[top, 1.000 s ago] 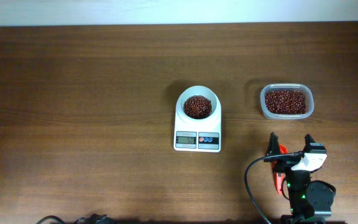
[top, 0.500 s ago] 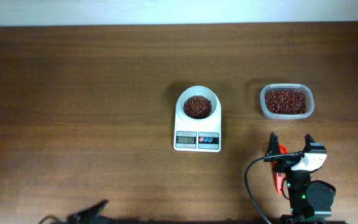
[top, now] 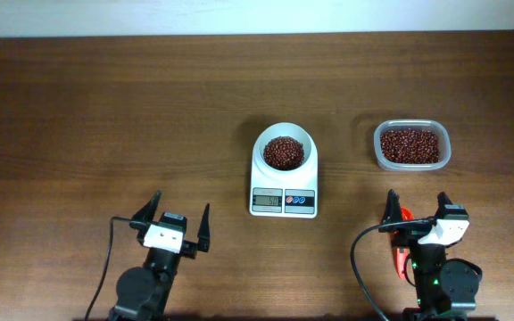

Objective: Scoop and weigh 50g on scale

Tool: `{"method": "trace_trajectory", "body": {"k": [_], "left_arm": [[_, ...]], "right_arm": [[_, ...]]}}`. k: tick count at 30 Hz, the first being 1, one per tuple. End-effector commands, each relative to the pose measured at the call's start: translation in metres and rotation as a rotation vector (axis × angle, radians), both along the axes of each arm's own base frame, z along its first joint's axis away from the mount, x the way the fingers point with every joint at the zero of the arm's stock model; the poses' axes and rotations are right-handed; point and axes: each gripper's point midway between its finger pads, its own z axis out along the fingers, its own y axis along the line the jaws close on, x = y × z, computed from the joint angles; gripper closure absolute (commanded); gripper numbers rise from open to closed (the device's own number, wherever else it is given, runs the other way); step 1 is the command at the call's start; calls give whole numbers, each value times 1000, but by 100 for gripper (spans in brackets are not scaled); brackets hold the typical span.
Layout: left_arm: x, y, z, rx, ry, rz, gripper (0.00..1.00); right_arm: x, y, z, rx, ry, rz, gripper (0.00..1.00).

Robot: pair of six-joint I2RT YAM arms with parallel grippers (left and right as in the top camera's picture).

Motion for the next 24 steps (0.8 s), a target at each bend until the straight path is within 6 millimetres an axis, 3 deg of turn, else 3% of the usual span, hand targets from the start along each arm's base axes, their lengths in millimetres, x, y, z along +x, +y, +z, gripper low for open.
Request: {"method": "trace_trajectory", "body": {"k": [1,17,21,24], "left_arm": [[1,5,-7,-47,38,31,1],[1,5,-7,-47,37,32,1],[4,23,-7,-49,36,106,1],[1,3,-7,-47,37,24,1]], "right_arm": [[0,0,-2,3,4,-2,1],[0,0,-2,3,4,-2,1],[0,0,-2,3,4,-1,1],[0,0,-2,3,4,-2,1]]}}
